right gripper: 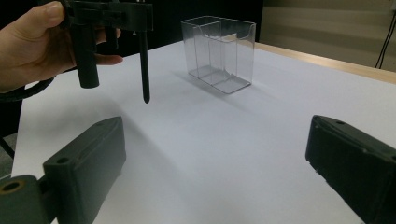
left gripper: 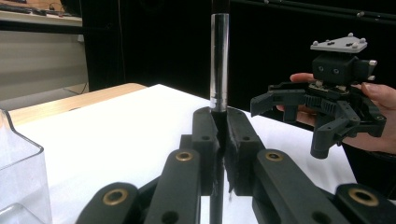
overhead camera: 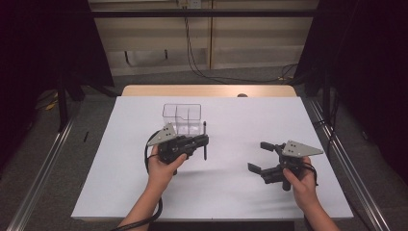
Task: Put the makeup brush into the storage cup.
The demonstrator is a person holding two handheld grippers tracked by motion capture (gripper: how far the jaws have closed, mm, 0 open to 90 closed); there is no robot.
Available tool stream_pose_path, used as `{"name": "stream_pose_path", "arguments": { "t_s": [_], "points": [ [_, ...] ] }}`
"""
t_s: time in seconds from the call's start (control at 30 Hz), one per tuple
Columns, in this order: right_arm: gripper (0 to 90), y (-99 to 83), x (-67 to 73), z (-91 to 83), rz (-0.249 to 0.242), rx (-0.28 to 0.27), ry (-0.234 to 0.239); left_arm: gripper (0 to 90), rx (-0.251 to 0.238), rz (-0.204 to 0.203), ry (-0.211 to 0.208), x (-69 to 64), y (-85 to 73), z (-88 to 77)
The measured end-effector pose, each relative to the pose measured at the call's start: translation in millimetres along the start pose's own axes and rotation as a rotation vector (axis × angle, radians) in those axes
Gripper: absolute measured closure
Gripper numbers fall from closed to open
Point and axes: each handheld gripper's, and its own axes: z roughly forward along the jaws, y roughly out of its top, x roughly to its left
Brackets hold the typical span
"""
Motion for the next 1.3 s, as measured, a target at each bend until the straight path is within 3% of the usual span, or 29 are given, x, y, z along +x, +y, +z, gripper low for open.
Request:
{"name": "stream_pose_path", "arguments": {
  "t_s": [0.77,1.3],
  "points": [
    [4.8,-6.4,-5.6,-16.4,-0.006,0.006,-0.014,83.5,0.004,0.003,0.015,3.6,0.2,-1.8],
    [4.8,-10.2,-9.0,-27.9,-0.006,0.012,-0.028,83.5,0.004,0.002,0.05,11.3,3.5,-7.6]
  ]
}}
